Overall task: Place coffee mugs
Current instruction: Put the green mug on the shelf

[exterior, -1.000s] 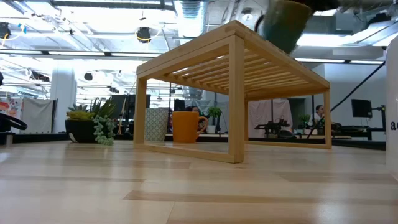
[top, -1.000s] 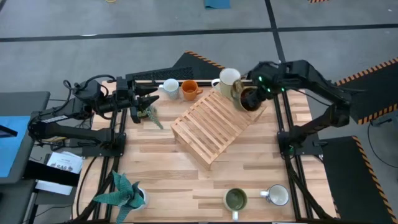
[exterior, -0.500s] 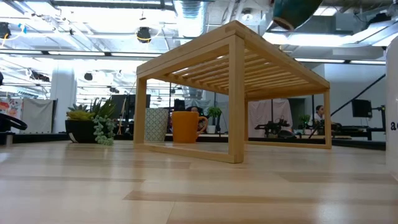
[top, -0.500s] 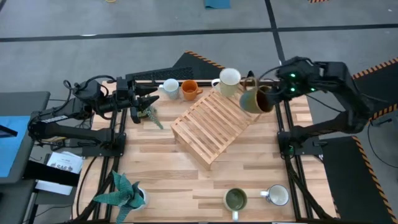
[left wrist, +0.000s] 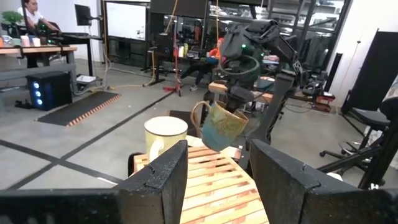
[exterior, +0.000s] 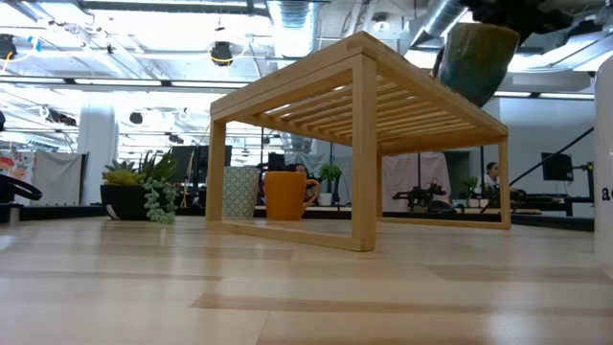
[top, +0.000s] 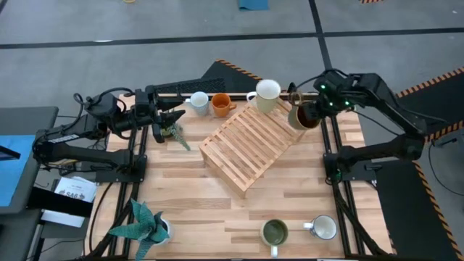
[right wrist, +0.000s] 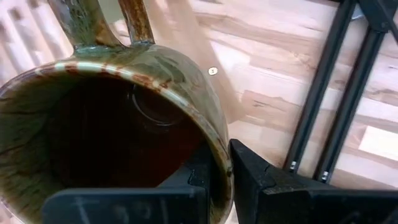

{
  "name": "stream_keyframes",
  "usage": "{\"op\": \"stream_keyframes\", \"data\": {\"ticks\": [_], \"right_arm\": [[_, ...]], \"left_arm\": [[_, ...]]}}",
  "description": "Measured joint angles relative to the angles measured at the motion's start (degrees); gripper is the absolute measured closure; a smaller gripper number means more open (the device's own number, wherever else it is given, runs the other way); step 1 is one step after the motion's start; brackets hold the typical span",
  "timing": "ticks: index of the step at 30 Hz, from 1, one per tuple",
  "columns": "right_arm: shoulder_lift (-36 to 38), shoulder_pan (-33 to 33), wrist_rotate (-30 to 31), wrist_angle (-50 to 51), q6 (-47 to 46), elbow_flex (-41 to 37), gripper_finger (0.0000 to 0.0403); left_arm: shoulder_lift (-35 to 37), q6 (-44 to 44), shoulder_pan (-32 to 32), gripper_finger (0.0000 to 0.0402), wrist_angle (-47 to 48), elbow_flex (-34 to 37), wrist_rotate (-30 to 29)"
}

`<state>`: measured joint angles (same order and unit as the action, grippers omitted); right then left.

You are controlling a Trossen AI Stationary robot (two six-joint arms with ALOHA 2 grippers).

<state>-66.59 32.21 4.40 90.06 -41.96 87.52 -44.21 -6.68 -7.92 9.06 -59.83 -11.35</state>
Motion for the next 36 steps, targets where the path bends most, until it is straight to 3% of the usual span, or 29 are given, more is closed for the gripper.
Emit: {"op": "stream_keyframes", "data": {"ticks": [10,18,36], "right_arm": [[-5.01,1.01,-1.09,-0.14,0.2,0.38,0.0342],[-8.29,1.01,-1.61,-0.77,-0.04,0.45,0.0285],[-7.19,3.05,-1.52,-6.29,-1.53,0.42,0.028]], "left_arm": [[0.0,-0.06,-0.04,0.0244,0.0,0.0,0.01],[0.0,-0.13,-0.04,0.0244,0.0,0.0,0.02],[0.0,-0.02,-0.04,0.0244,0.04,0.02,0.04]]}}
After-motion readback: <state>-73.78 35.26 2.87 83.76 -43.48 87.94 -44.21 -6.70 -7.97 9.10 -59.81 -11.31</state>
